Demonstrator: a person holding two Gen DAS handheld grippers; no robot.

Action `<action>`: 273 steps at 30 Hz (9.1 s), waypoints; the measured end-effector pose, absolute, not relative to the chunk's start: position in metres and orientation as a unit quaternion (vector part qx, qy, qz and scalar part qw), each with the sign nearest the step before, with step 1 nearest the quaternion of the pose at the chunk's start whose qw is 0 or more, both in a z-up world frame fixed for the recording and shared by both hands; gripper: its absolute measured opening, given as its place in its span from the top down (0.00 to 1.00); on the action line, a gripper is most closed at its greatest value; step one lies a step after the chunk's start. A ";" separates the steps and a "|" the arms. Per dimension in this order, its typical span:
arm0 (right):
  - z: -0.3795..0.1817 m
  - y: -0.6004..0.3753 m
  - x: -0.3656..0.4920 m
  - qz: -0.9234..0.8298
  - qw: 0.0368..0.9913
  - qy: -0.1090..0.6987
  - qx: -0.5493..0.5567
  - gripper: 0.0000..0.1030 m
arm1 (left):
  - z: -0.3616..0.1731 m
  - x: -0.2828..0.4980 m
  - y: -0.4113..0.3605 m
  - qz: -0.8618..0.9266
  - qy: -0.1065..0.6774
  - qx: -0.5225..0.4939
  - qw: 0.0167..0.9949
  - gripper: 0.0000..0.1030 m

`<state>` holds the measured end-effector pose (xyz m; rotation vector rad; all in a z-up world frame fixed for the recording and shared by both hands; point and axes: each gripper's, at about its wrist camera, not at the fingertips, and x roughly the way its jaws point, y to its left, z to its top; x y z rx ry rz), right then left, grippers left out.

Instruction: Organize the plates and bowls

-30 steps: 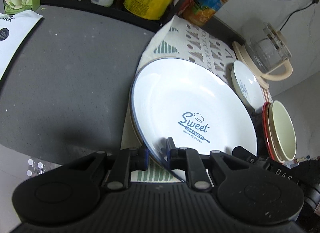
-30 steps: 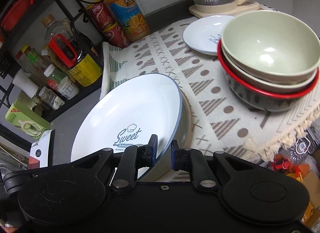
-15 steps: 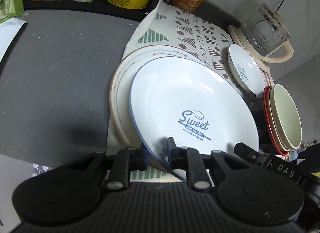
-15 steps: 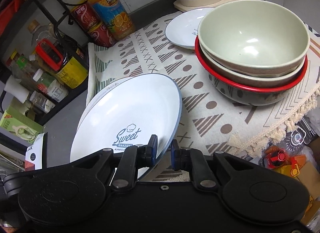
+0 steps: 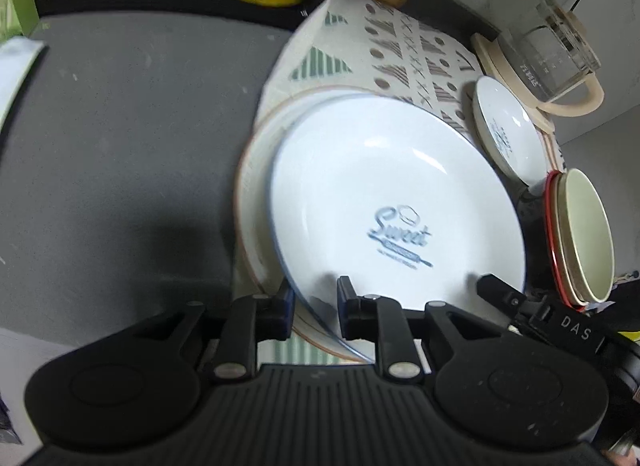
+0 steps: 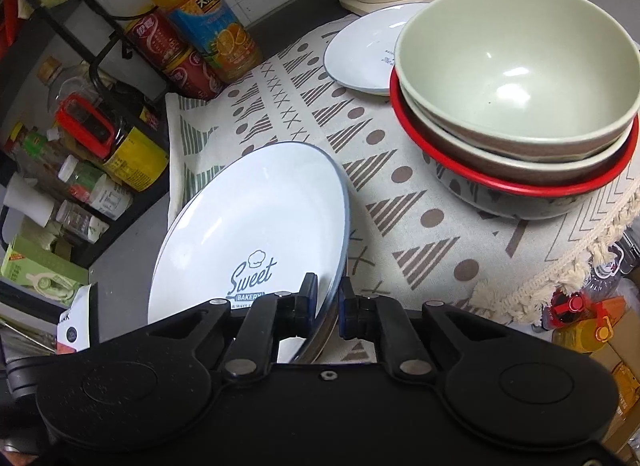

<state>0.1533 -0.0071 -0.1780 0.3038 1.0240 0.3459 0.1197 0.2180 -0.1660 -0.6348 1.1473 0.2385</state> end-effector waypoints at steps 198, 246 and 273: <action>-0.146 -0.018 0.201 0.209 0.835 0.485 0.157 0.95 | -0.146 0.142 0.212 0.114 0.503 -0.302 0.802 0.87; -0.165 0.014 0.193 0.177 0.849 0.495 0.052 0.91 | -0.177 0.144 0.236 0.165 0.527 -0.263 0.791 0.50; -0.168 0.017 0.195 0.186 0.832 0.518 0.071 0.75 | -0.166 0.147 0.243 0.156 0.519 -0.255 0.801 0.72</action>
